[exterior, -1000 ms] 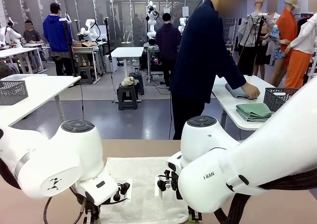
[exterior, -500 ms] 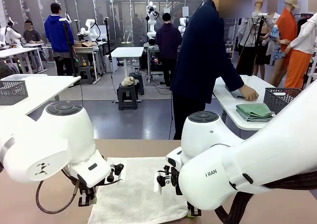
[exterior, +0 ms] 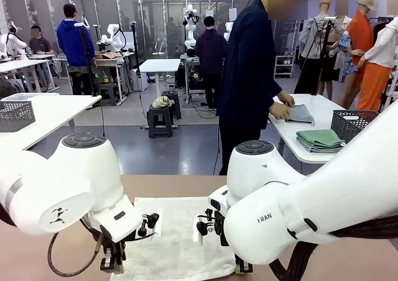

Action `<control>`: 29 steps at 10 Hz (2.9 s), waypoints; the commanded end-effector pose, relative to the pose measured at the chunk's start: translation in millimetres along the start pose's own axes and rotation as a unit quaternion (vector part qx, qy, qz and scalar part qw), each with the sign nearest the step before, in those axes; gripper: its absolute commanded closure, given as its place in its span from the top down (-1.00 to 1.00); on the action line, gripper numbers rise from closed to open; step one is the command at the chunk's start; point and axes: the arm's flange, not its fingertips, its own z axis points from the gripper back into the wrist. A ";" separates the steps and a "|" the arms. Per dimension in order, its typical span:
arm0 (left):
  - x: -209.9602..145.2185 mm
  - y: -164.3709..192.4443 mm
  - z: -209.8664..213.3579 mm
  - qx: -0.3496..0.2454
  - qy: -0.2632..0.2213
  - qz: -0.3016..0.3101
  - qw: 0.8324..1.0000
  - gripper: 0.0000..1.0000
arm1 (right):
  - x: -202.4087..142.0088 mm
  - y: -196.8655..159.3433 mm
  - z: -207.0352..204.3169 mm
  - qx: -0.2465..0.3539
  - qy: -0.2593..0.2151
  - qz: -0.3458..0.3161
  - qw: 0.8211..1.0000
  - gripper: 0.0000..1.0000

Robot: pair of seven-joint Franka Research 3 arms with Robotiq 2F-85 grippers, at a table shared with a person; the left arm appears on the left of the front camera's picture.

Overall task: Fold the towels and place them in the basket.
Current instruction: When a person lays out a Towel with hook on the table, fold it in half twice.

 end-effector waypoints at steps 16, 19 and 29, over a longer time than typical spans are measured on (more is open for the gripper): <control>-38.8 -41.9 -47.5 -0.020 0.006 -0.008 1.000 -0.76 | -5.3 12.8 -9.4 0.012 -0.011 0.008 1.000 -1.00; -45.0 -31.0 -22.0 -0.003 0.000 -0.015 1.000 -1.00 | -5.5 9.7 5.8 0.004 -0.017 0.014 1.000 -1.00; -34.3 33.4 41.1 0.038 -0.031 -0.005 0.999 -1.00 | -1.3 -24.4 62.2 -0.047 -0.038 0.015 0.998 -1.00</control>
